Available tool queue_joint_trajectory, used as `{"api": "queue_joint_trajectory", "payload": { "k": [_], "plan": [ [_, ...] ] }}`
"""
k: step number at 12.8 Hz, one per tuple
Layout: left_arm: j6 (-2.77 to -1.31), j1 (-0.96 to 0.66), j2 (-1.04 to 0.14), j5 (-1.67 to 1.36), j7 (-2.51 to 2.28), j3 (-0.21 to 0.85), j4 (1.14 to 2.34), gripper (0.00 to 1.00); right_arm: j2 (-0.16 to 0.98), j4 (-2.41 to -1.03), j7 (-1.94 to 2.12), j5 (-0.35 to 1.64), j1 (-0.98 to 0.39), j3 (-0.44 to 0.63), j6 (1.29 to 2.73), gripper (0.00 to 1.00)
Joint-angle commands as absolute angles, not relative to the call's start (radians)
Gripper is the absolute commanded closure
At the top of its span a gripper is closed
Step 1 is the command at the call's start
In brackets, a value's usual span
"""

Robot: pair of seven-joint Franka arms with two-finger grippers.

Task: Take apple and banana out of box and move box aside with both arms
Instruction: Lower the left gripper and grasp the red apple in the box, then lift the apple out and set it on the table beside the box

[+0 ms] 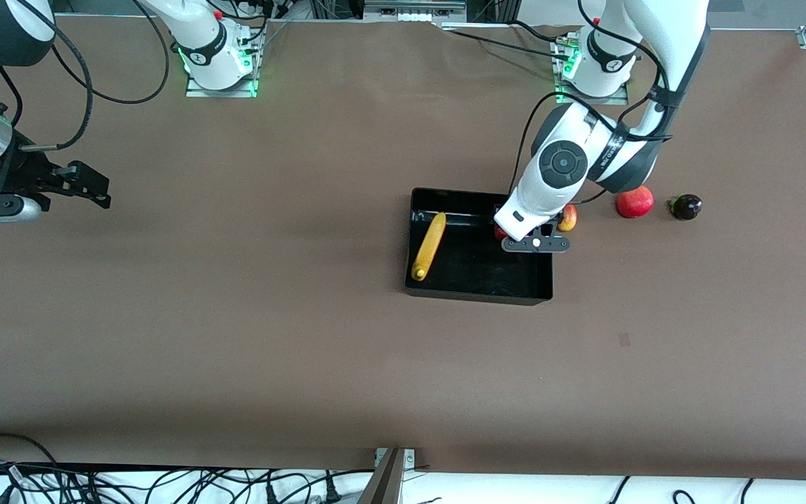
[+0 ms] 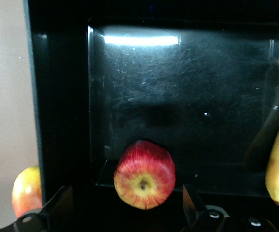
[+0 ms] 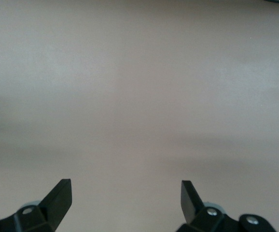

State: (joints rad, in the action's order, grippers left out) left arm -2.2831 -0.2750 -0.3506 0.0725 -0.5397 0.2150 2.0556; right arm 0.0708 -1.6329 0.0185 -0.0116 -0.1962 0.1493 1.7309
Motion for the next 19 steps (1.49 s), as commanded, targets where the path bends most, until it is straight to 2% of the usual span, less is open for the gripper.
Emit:
{"api": "queue_joint_trajectory", "payload": {
  "k": [1, 7, 8, 9, 10, 12, 14, 17, 19],
  "plan": [
    [-2.387, -0.305, -0.356, 0.104, -0.604, 0.213, 2.120, 0.00, 0.077, -1.617, 0.020, -0.014, -0.187, 0.140, 1.730, 0.00],
    [-2.437, -0.322, -0.410, 0.112, -0.634, 0.213, 2.140, 0.00, 0.077, -1.617, 0.020, -0.014, -0.187, 0.140, 1.730, 0.00],
    [-2.436, -0.322, -0.410, 0.112, -0.634, 0.213, 2.138, 0.38, 0.077, -1.617, 0.020, -0.014, -0.186, 0.140, 1.730, 0.00],
    [-2.433, -0.322, -0.416, 0.112, -0.634, 0.213, 2.138, 0.61, 0.077, -1.617, 0.020, -0.014, -0.187, 0.140, 1.730, 0.00],
    [-2.425, -0.321, -0.414, 0.112, -0.632, 0.213, 2.134, 0.72, 0.077, -1.617, 0.021, -0.014, -0.187, 0.140, 1.730, 0.00],
    [-2.372, -0.308, -0.382, 0.112, -0.621, 0.212, 2.108, 0.76, 0.077, -1.617, 0.020, -0.014, -0.187, 0.140, 1.730, 0.00],
    [-2.199, -0.290, -0.350, 0.110, -0.620, 0.213, 2.013, 0.76, 0.077, -1.617, 0.021, -0.014, -0.186, 0.140, 1.730, 0.00],
    [-1.912, -0.282, -0.342, 0.110, -0.586, 0.207, 1.809, 0.76, 0.077, -1.617, 0.021, -0.014, -0.187, 0.140, 1.730, 0.00],
    [-1.806, -0.173, -0.344, 0.110, -0.366, 0.204, 1.729, 0.76, 0.077, -1.617, 0.021, -0.014, -0.187, 0.140, 1.730, 0.00]
  ]
}}
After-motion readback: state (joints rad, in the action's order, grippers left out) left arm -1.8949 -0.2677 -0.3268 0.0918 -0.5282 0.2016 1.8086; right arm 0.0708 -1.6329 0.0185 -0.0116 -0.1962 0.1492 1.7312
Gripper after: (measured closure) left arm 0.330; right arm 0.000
